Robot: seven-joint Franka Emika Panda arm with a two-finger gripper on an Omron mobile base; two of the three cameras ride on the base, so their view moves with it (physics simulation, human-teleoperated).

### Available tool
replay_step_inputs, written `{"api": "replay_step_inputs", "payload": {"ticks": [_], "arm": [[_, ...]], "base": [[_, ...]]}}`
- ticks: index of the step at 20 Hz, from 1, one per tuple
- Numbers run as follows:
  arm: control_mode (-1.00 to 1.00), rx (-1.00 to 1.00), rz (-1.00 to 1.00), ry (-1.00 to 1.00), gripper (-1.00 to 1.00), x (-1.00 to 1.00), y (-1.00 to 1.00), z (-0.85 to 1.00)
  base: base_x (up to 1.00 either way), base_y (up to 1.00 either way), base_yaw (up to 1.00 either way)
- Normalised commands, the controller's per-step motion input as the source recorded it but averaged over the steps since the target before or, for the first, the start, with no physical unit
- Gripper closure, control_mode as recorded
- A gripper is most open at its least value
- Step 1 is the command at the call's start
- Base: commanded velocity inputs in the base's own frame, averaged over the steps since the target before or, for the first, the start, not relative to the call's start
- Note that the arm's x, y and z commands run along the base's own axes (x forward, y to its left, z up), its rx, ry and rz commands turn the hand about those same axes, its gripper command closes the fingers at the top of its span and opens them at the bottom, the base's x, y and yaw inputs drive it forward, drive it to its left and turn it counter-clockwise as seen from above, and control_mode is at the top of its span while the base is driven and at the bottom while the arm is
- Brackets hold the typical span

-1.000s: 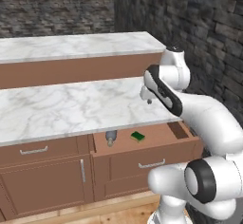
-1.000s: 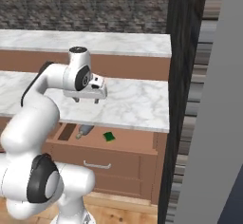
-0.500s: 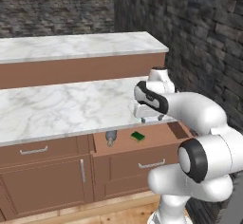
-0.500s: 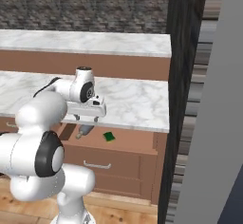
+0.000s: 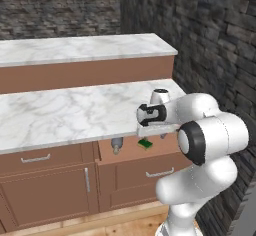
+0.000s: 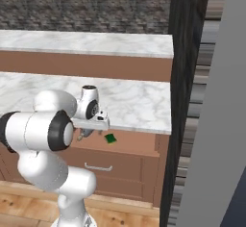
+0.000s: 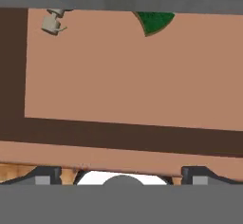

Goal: Restock the sink supplies by placing the sponge and soap dispenser on the counter and next to the sink. Make sure the soap dispenser is upright.

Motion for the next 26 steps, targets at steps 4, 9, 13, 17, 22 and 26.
{"api": "replay_step_inputs", "payload": {"ticks": [4, 9, 13, 17, 22, 26], "arm": [[-1.0, 0.0, -0.01, 0.08, -1.0, 0.4, 0.0, -0.57], [-1.0, 0.0, 0.0, 0.06, -1.0, 0.12, 0.0, -0.62], [-1.0, 0.0, -0.02, 0.0, -1.0, 0.0, 0.0, -0.44], [-1.0, 0.0, 0.0, 0.0, -1.0, -0.06, 0.0, -0.54], [-1.0, 0.0, 0.0, 0.02, -1.0, -0.24, 0.0, -0.53], [-1.0, 0.0, 0.0, 0.01, -1.0, -0.44, 0.0, -0.21]], "base": [[0.0, 0.0, 0.0], [0.0, 0.0, 0.0], [0.0, 0.0, 0.0], [0.0, 0.0, 0.0], [0.0, 0.0, 0.0], [0.0, 0.0, 0.0]]}}
